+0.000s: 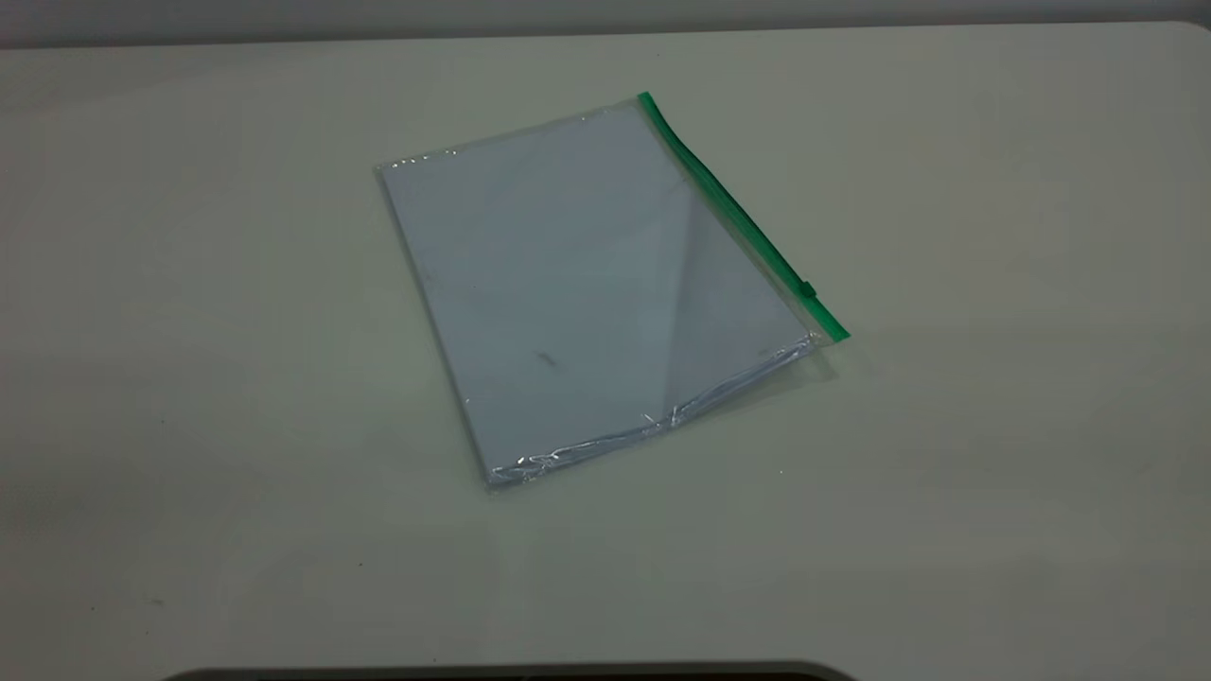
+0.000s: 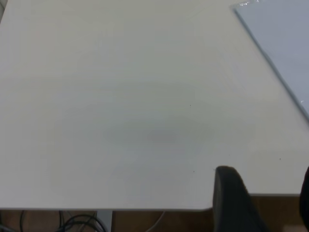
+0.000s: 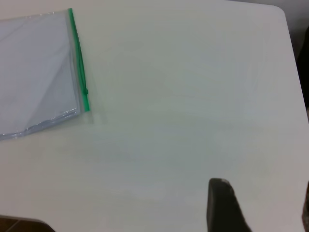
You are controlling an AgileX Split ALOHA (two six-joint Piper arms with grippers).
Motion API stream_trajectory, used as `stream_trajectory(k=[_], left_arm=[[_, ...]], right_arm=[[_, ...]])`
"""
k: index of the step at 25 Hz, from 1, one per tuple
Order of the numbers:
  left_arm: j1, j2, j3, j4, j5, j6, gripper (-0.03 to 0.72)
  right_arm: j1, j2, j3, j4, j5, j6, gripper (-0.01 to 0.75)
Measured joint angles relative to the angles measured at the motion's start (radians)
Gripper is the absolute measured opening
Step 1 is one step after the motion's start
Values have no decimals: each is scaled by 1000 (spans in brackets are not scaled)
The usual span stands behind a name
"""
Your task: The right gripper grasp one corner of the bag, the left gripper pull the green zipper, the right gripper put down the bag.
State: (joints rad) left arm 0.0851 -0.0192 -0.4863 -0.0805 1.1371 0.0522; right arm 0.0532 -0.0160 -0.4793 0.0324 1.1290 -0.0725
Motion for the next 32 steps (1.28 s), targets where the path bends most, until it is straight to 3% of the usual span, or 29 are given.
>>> stream_trajectory(k=[15, 19, 22, 27, 32], left_arm=[[-3, 0, 0, 0, 0, 0, 401], [-3, 0, -3, -8, -4, 0, 401], [-3, 32, -32, -61, -54, 9, 401], [-3, 245, -66, -114, -235, 87, 401], [-3, 489, -130, -151, -385, 163, 403]], right_arm=[[0, 0, 0, 13, -1, 0, 425], [0, 3, -1, 128, -15, 5, 423], [0, 84, -3, 253, -81, -6, 421], [0, 380, -3, 290, -245, -90, 426], [0, 713, -3, 413, -404, -280, 495]])
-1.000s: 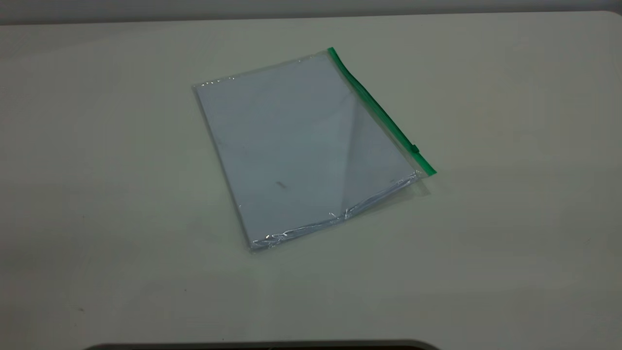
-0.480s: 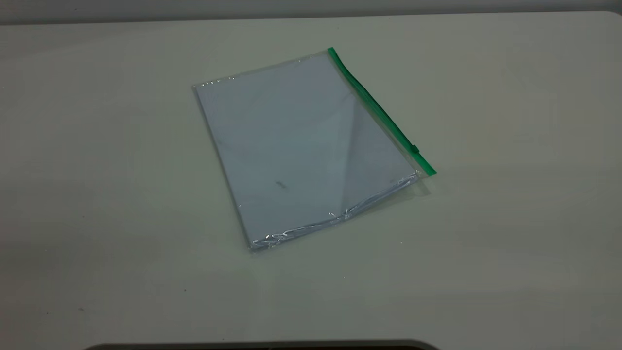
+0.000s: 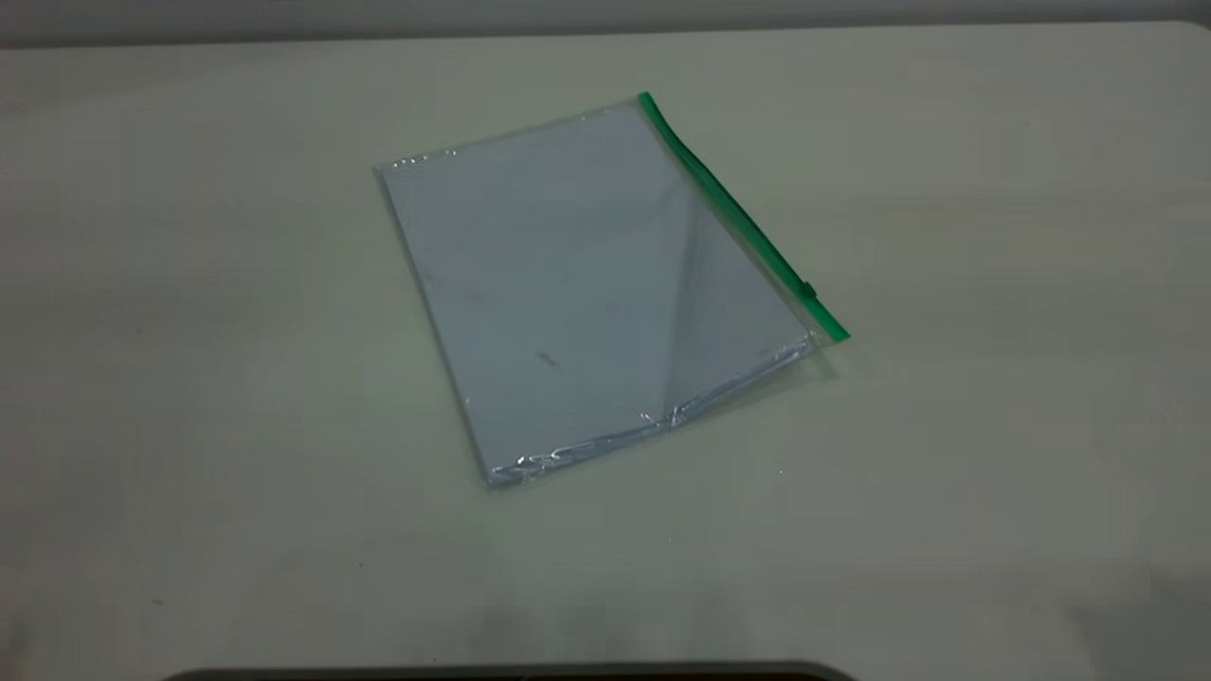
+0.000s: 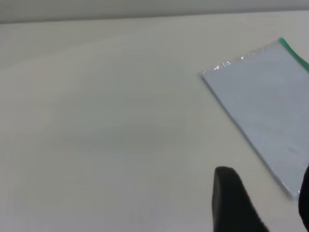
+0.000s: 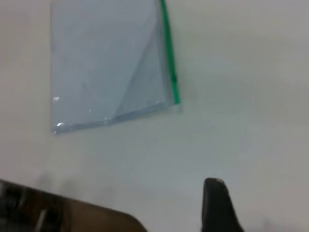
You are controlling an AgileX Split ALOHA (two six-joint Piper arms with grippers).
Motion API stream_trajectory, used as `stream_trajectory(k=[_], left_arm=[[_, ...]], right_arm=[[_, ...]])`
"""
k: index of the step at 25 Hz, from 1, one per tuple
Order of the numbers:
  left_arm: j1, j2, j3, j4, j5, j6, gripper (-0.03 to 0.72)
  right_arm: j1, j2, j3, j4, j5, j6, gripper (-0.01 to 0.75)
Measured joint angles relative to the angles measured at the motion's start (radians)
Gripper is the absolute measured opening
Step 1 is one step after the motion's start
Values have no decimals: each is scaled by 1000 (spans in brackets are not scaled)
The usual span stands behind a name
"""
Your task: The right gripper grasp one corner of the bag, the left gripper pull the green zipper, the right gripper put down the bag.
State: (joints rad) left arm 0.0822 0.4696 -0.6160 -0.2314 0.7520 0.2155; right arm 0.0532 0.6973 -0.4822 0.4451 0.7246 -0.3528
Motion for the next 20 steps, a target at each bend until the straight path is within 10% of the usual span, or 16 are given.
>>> stream_trajectory(k=[13, 20], left_arm=[[0, 449, -61, -384, -121, 454, 515], [0, 500, -61, -520, -190, 574, 517]], right_arm=[[0, 871, -5, 1183, -221, -1098, 538], [0, 1171, -63, 1335, -96, -1189, 530]])
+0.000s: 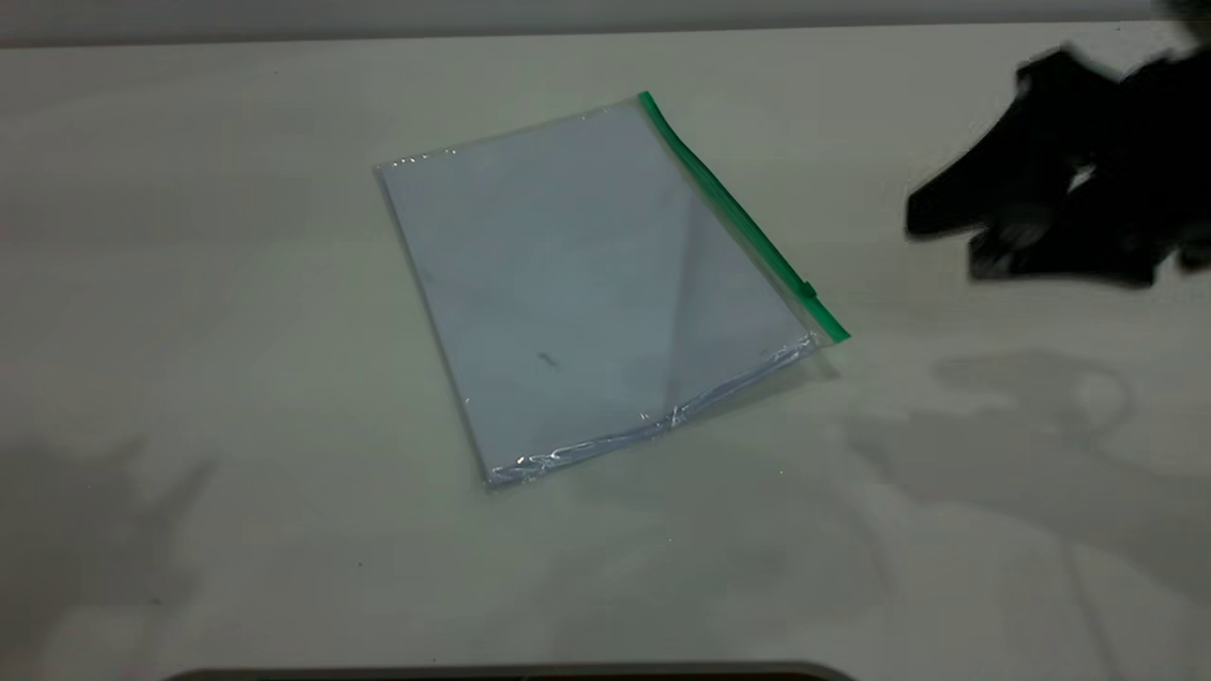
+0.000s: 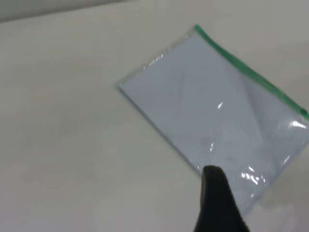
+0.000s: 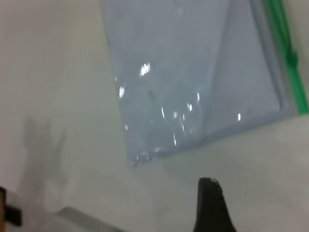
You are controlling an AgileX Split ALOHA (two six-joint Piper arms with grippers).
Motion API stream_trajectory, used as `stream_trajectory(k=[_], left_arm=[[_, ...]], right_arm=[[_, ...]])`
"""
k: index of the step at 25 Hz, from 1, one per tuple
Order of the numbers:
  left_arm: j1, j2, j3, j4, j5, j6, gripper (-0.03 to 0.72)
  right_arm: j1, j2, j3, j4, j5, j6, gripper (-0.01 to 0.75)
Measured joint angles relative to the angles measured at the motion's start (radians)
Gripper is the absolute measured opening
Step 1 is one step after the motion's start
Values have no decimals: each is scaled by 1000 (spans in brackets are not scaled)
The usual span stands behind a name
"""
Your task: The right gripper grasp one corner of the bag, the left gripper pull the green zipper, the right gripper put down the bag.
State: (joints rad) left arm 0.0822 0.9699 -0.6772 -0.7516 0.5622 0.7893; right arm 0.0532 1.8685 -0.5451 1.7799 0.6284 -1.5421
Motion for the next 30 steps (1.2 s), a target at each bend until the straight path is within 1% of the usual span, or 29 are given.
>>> stream_trajectory(k=[3, 6, 12, 17, 23, 25, 30], left_arm=[[0, 1, -2, -7, -15, 9, 517], [0, 1, -2, -7, -21, 11, 517], [0, 1, -7, -9, -23, 12, 517], [0, 1, -7, -9, -23, 12, 517], [0, 1, -7, -10, -23, 12, 517], [0, 1, -7, -10, -23, 12, 517], [0, 1, -7, -10, -23, 12, 517]], right_arm=[[0, 127, -34, 8, 39, 0, 530], [0, 267, -106, 8, 104, -1, 530], [0, 460, -244, 16, 174, 6, 529], [0, 533, -333, 16, 173, 8, 509], [2, 581, -405, 16, 173, 8, 506], [14, 597, -420, 17, 173, 8, 506], [77, 622, -460, 15, 170, 9, 506]])
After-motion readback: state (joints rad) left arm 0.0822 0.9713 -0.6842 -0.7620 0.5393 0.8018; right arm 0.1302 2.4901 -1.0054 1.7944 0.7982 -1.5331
